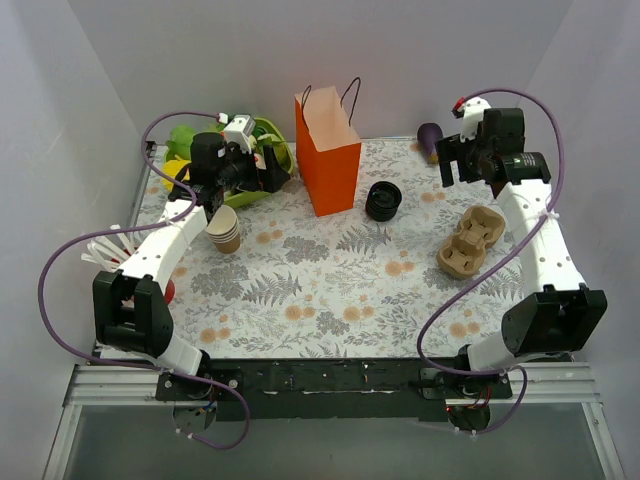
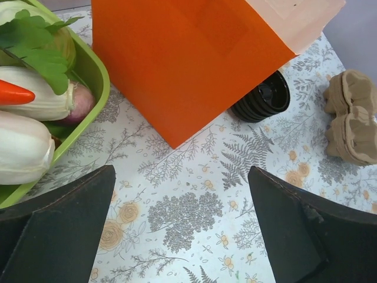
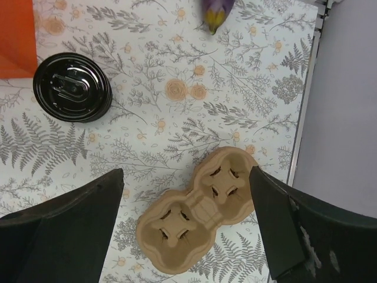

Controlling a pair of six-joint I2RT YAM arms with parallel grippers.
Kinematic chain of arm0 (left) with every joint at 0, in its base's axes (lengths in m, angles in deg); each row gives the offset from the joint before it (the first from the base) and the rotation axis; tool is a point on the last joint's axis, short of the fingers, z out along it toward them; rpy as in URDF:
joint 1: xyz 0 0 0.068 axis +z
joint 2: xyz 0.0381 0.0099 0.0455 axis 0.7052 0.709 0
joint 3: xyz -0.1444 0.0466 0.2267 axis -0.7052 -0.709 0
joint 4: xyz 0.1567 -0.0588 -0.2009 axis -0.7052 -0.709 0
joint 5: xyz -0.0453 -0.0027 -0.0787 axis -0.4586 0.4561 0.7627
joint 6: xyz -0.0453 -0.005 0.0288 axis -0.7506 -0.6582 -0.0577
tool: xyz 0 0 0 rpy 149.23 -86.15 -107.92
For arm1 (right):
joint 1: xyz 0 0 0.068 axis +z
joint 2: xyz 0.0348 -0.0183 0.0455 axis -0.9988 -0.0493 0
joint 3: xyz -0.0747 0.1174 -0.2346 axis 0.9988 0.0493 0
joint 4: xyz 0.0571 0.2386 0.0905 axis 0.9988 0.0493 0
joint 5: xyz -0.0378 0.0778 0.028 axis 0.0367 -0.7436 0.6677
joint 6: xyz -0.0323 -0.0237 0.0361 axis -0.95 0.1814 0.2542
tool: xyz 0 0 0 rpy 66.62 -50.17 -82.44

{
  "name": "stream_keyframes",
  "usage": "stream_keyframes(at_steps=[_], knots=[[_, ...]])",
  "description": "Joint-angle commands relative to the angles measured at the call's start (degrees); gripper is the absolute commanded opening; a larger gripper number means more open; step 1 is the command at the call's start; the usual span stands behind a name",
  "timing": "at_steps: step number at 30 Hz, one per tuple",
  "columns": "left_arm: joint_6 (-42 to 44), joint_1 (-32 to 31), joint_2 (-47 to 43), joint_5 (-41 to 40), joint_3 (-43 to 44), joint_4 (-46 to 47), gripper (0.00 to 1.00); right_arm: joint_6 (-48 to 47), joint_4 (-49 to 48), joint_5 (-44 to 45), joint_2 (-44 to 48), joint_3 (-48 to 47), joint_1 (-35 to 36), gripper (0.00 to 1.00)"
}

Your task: Pack the takeout coffee

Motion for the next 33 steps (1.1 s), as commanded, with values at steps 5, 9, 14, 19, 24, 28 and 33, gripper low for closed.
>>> stream_keyframes(at_steps=[5,9,14,19,24,28,33], knots=[[3.4,0.1,-3.0,9.3,-2.2,-1.0,0.98,-15.3,6.1,-21.0,-5.7,-6.0,0.6,0.93],[7.7,0.1,-5.1,15.2,-4.8,-2.5,0.98,-17.5,6.7,-22.8,-10.4,-8.9,1.4,0.84],[10.2,0.1,-6.6,16.9,-6.8,-4.8,0.98,-24.0,7.5,-28.1,-15.5,-12.2,4.8,0.74],[11.4,0.1,-8.7,13.9,-8.4,-5.6,0.98,-32.6,11.4,-27.7,-21.2,-15.6,9.3,0.80],[12.2,0.1,-9.3,12.7,-8.8,-6.0,0.98,-37.9,16.7,-28.9,-27.7,-17.5,11.9,0.69],[12.3,0.1,-10.0,12.3,-9.0,-6.0,0.98,-36.4,15.8,-28.5,-28.8,-15.9,12.5,0.61],[15.3,0.1,-11.3,9.5,-9.3,-8.9,0.98,-34.2,12.2,-27.7,-26.4,-13.6,14.2,0.59]])
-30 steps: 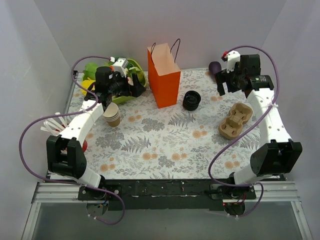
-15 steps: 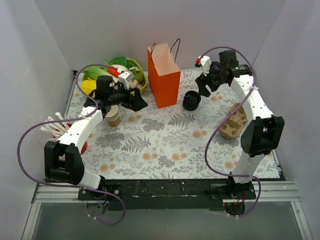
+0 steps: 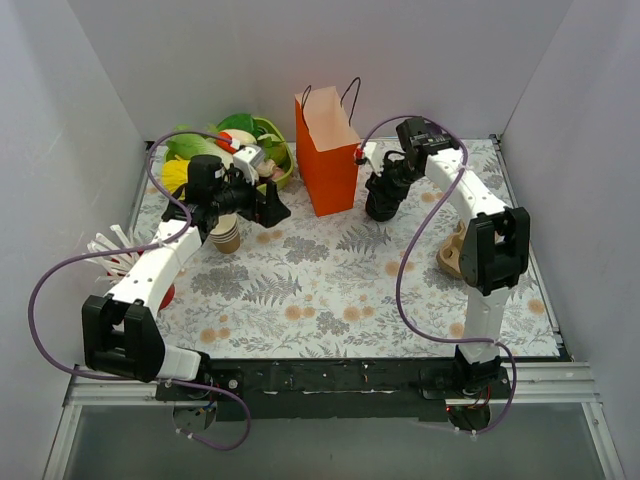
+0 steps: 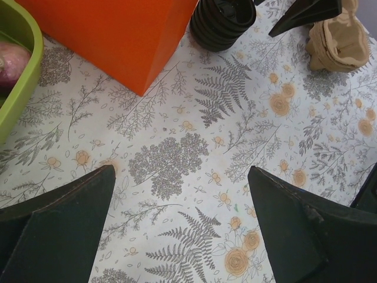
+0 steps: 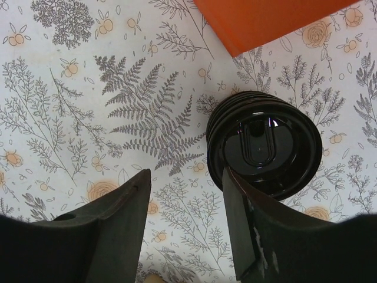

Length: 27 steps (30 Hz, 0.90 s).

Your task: Pack the takeout coffee

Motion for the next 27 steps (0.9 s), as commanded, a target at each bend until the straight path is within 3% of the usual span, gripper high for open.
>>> stream_keyframes(at_steps=[1,4,7,9,12,17,27], knots=[[5.1,0.1,-3.8,-3.6,0.3,-4.9,0.98,0.7,-2.4,-0.8,4.3,1.4,1.3,0.59],[11.1,0.1,-3.7,-10.6,4.2,-14.6,0.98,1.4,-2.9,-1.0,7.0,4.3,1.7,0.59],[15.0,0.1,-0.6,-15.0,11.8,-28.7,0.90,2.3,-4.0,-1.0,10.3,7.8,1.7,0.59],[14.4,0.1,0.4,-17.7,14.7,-34.8,0.90,3.4,-4.6,-1.1,12.4,9.4,1.6,0.59],[12.8,0.1,0.7,-21.4,15.2,-37.5,0.89,4.9,-5.4,-1.4,14.1,11.8,1.7,0.59],[11.1,0.1,4.4,-24.2,15.2,-40.6,0.74,6.4,-5.4,-2.0,15.2,13.3,1.7,0.58],[11.0,0.3,9.0,-30.5,16.2,-36.3,0.58,6.9,-5.9,-1.7,15.6,15.1,1.8,0.58]])
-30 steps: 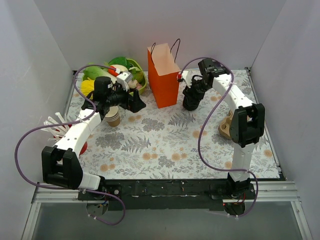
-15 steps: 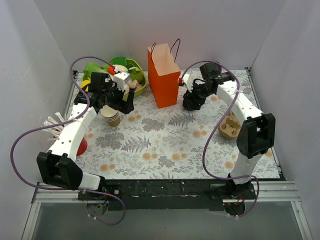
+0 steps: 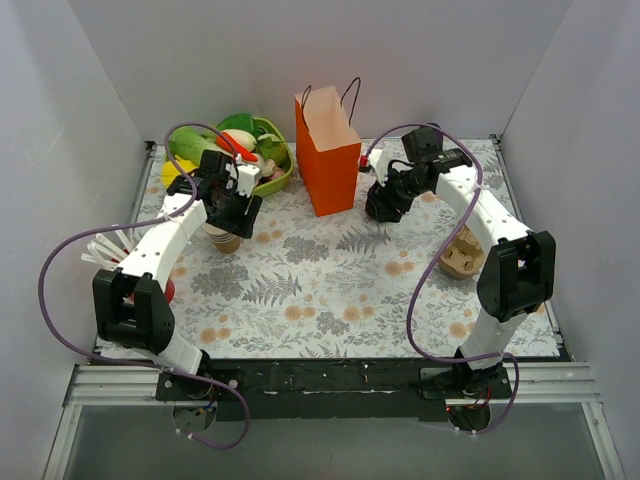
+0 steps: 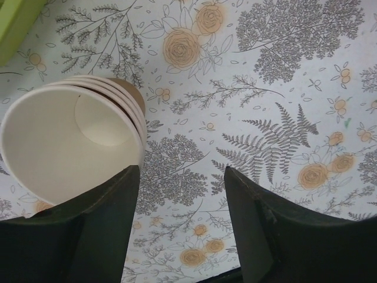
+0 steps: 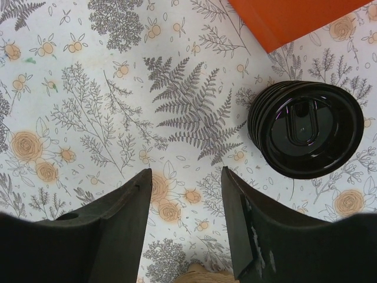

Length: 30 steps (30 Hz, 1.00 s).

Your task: Pack the takeout coffee

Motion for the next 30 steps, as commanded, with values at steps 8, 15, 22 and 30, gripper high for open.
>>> stream_keyframes(at_steps=[8,15,22,30], knots=[[0.6,0.8,2.6,-2.9,4.4,-0.8,0.54,0.9,-1.9,0.0,3.4,4.4,-0.1,0.58],[0.6,1.2,3.8,-4.7,4.6,-0.5,0.39,0.9,-1.8,0.1,2.4,3.5,-0.1,0.58],[0.8,1.3,3.5,-6.1,5.1,-0.2,0.23,1.0,-1.9,-0.1,2.0,3.8,0.0,0.58],[0.9,1.3,3.6,-6.8,4.7,-0.1,0.17,1.3,-2.3,-0.3,1.4,3.4,-0.1,0.58]])
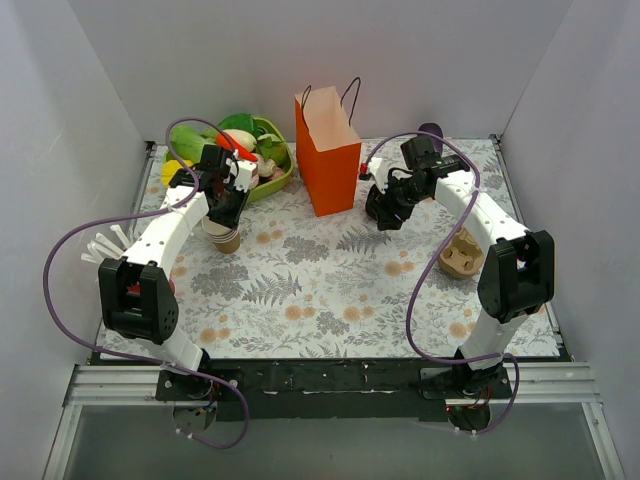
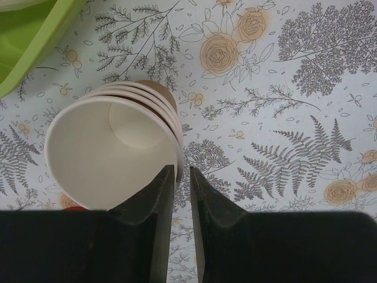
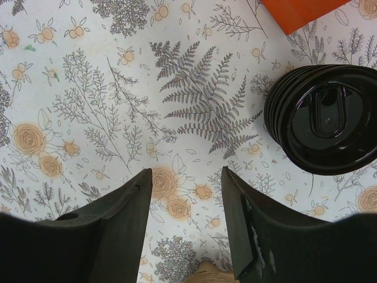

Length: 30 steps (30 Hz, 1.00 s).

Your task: Pack the takeout coffee

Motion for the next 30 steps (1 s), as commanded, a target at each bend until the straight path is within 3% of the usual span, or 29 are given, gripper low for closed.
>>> stream_keyframes(at_steps=[1,16,30], knots=[[0.4,0.3,-0.6,-1.1,1.4,0.3,0.15,0.6,-0.9,-0.6,0.7,-0.9,0.0,0.58],[1.5,0.3,0.2,-1.6,1.7,0.5,0.00,0.9,-1.2,-0.8,-0.4,-2.6,-0.1,0.58],[4.1,0.3,-2.1,-5.9,7.9,-2.7,0.00,1.2,-1.2,-0.9,-0.7,-2.1,0.0,0.58]])
